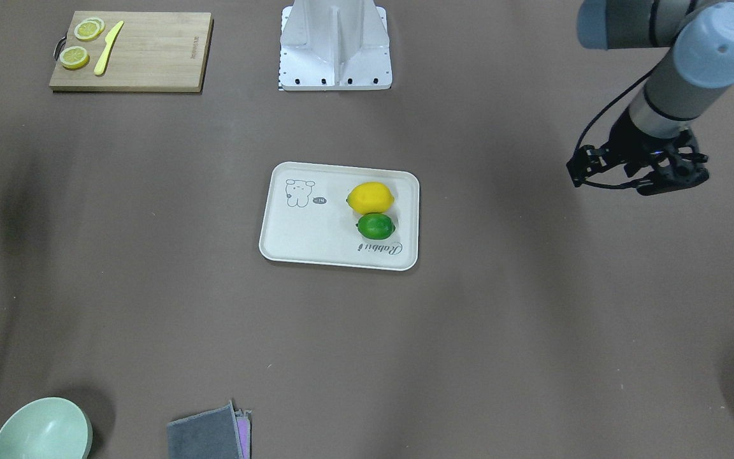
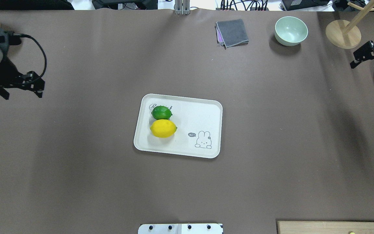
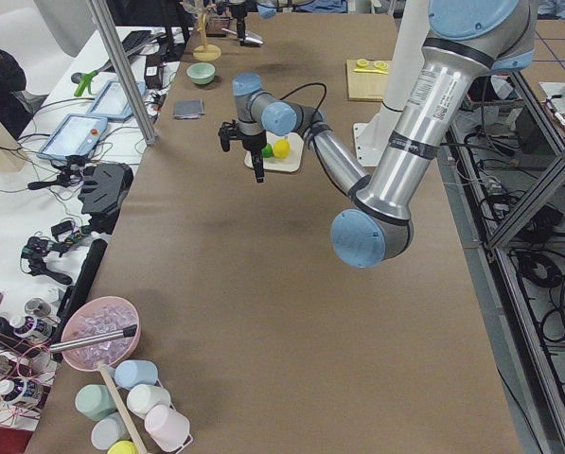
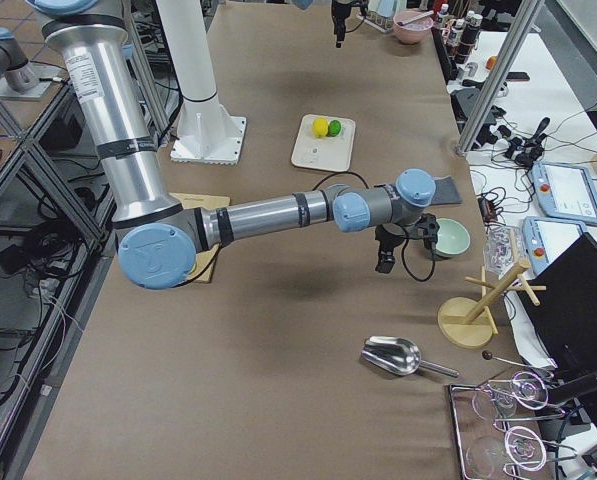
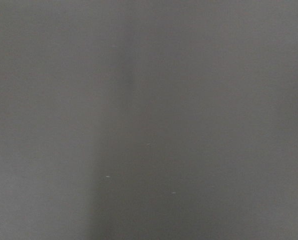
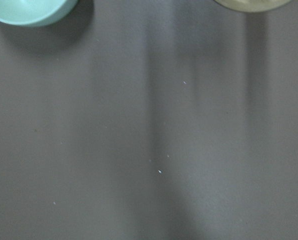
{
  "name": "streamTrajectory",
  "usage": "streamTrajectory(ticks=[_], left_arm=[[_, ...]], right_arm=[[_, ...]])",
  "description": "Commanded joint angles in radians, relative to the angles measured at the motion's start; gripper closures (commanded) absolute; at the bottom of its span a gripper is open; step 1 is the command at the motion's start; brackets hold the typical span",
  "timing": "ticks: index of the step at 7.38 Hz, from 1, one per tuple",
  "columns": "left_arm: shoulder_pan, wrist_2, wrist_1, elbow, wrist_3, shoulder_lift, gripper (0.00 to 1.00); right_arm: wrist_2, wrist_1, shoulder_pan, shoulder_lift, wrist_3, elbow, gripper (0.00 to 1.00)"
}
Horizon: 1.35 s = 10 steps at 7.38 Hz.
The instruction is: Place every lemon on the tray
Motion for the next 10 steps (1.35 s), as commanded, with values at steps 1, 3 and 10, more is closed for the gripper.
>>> streamTrajectory(ticks=[1,3,10], left_arm=[[-0.146,-0.046,-0.031,0.05,0.28,0.12,0.02],[-0.258,-0.125,-0.049,0.134,0.421,0.146,0.02],[-0.515,-0.156,-0.094,0.219,0.676,0.298,0.02]], right_arm=[[-0.005,-0.036,0.024,-0.126,-0.001,0.133,0.0],[-0.061,-0.072,0.068,-0.19,-0.004,0.219,0.0],[-0.089,-0.078,0.156,-0.24,-0.157,0.232,0.0]])
